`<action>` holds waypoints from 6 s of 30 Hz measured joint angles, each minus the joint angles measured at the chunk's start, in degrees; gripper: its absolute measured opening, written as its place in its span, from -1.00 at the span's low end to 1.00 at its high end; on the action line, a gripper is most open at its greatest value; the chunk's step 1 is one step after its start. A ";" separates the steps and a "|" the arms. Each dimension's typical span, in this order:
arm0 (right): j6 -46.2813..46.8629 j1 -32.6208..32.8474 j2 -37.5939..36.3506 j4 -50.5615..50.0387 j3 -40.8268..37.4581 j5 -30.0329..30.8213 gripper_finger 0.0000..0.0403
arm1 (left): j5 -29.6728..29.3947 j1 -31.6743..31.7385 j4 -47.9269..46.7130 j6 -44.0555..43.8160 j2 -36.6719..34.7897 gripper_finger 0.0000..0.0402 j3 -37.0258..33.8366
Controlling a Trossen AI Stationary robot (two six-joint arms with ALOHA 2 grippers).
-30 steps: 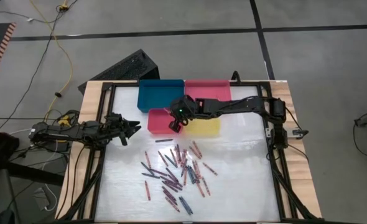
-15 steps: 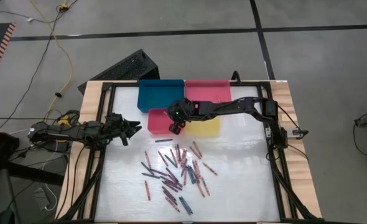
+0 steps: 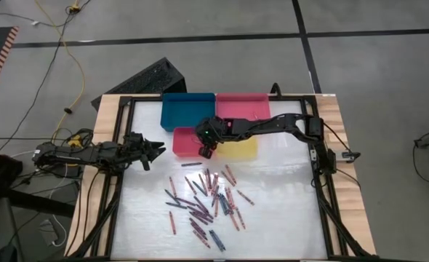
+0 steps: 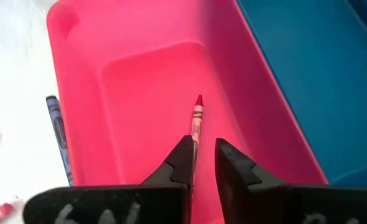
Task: Sort crayons
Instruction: Put the blue crayon into the blue bin
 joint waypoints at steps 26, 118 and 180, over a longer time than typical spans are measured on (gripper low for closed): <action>-11.23 13.34 -1.89 1.06 3.53 -1.13 -0.69 | 0.07 0.01 0.02 0.17 0.81 -0.20 0.00; 2.73 13.32 10.63 1.55 2.94 6.12 -0.98 | 0.31 -0.01 0.02 -0.02 3.04 -0.20 0.01; -9.80 -11.53 15.06 -18.11 27.26 3.88 -0.77 | 1.43 0.01 -0.07 0.55 3.15 -0.20 0.02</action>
